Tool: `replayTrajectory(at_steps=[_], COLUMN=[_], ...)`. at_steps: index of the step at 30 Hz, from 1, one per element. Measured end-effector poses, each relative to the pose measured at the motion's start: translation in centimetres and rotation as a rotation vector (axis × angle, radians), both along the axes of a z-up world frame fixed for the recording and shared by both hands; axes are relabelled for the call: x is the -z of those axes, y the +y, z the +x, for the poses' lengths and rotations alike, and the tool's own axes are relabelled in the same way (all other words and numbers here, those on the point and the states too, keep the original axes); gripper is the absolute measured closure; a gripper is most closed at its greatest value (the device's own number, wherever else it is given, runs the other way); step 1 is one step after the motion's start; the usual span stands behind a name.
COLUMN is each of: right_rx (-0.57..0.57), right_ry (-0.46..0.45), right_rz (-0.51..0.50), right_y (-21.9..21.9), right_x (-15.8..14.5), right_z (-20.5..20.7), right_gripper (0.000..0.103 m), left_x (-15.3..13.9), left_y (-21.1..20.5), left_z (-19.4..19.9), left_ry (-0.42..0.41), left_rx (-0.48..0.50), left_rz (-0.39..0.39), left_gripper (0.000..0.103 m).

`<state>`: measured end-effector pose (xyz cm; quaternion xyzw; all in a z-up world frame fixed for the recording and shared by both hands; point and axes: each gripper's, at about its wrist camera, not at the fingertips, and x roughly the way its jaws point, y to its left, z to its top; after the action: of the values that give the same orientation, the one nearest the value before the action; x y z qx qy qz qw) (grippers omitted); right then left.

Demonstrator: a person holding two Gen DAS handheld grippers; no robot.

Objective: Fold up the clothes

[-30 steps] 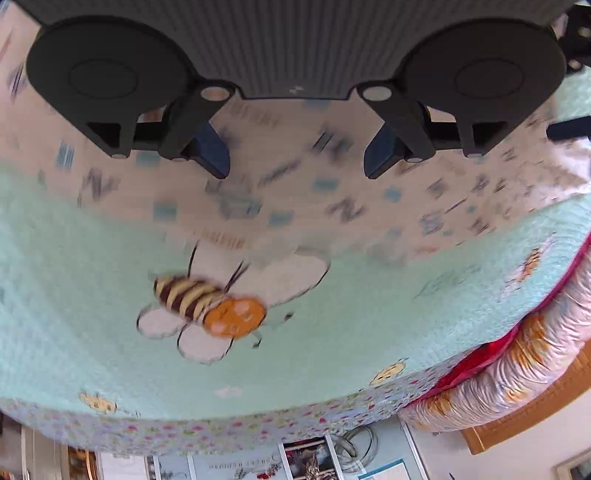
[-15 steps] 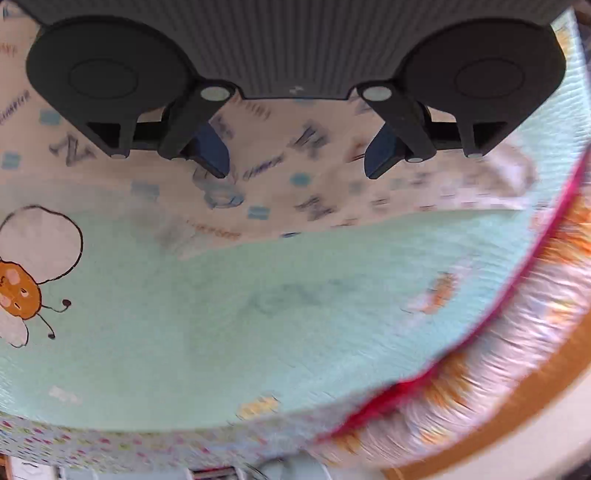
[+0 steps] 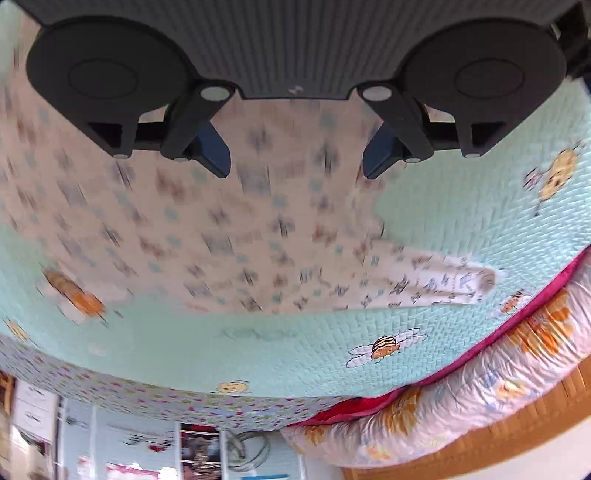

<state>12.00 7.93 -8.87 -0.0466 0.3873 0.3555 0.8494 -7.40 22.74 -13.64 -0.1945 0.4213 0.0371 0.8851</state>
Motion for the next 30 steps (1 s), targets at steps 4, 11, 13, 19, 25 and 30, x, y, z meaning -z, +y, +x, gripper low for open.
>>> replayTrajectory(at_steps=[4,11,13,19,25,30], right_rx=[0.214,0.528,0.583,0.566,0.514,0.505], right_ry=[0.11,0.489,0.55,0.644,0.656,0.615], right_rz=[0.132,0.416,0.505,0.571,0.51,0.47], right_y=[-11.5,-27.9,-29.6,-28.4,-26.4,-26.0], right_x=[-0.1,4.7,6.6,9.3,9.2,7.3], right_z=[-4.6,-9.0,-9.6,-9.3,-9.1,-10.1], right_gripper=[0.024,0.024,0.028,0.062,0.095,0.098], left_x=[0.5,0.9,0.8,1.3,2.0,0.5], left_y=[1.9,4.4,4.5,3.8,4.9,4.7], left_z=[-0.5,0.1,0.1,0.6,-1.1,-2.9], left_ry=[-0.022,-0.021,-0.013,0.032,0.035,0.032], left_rx=[-0.068,-0.111,-0.112,-0.074,-0.156,-0.146], left_rz=[-0.174,-0.373,-0.37,-0.411,-0.448,-0.38], left_gripper=[0.007,0.008,0.012,0.067,0.098,0.1])
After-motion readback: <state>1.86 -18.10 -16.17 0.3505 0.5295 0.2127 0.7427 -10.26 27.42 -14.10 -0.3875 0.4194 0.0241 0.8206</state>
